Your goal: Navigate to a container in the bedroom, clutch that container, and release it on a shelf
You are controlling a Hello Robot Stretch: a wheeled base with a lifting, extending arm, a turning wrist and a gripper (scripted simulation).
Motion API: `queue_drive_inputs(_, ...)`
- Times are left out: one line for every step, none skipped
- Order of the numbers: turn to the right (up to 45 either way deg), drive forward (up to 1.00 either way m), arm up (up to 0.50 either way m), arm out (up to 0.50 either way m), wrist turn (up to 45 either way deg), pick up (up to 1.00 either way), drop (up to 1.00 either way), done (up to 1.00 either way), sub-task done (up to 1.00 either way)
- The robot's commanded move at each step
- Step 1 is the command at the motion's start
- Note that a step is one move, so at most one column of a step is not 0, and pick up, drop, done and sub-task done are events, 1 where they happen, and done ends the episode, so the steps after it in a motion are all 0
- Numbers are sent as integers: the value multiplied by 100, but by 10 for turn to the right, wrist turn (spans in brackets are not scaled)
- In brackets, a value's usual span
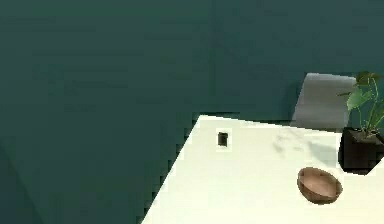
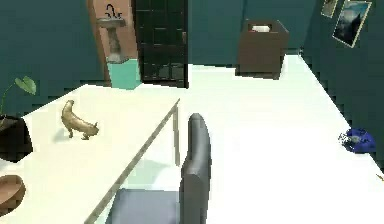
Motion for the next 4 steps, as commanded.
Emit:
queue_drive_inputs(-450,0,0,0,0,0,0,0,0)
queue_drive_inputs(0,0,50,0,0,0,0,0,0)
queue_drive_inputs(0,0,38,0,0,0,0,0,0)
queue_drive_inputs(0,0,0,46,0,0,0,0,0)
